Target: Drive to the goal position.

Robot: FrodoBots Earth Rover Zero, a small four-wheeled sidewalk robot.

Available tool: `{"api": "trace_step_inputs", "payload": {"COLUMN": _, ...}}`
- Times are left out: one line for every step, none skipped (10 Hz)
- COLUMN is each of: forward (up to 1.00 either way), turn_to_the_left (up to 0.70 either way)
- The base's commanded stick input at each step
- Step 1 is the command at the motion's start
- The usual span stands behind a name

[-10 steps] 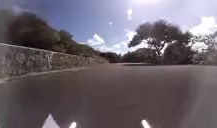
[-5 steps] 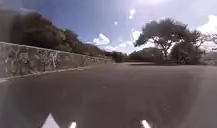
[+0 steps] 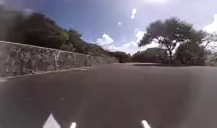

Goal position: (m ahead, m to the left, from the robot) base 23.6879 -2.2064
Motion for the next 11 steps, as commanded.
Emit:
{"api": "trace_step_inputs", "payload": {"forward": 0.50, "turn_to_the_left": 0.00}}
{"api": "trace_step_inputs", "payload": {"forward": 0.50, "turn_to_the_left": 0.00}}
{"api": "trace_step_inputs", "payload": {"forward": 0.50, "turn_to_the_left": 0.00}}
{"api": "trace_step_inputs", "payload": {"forward": 0.50, "turn_to_the_left": 0.00}}
{"api": "trace_step_inputs", "payload": {"forward": 0.50, "turn_to_the_left": 0.00}}
{"api": "trace_step_inputs", "payload": {"forward": 0.50, "turn_to_the_left": 0.00}}
{"api": "trace_step_inputs", "payload": {"forward": 0.50, "turn_to_the_left": 0.00}}
{"api": "trace_step_inputs", "payload": {"forward": 0.50, "turn_to_the_left": 0.00}}
{"api": "trace_step_inputs", "payload": {"forward": 0.50, "turn_to_the_left": 0.00}}
{"api": "trace_step_inputs", "payload": {"forward": 0.50, "turn_to_the_left": 0.00}}
{"api": "trace_step_inputs", "payload": {"forward": 0.50, "turn_to_the_left": 0.00}}
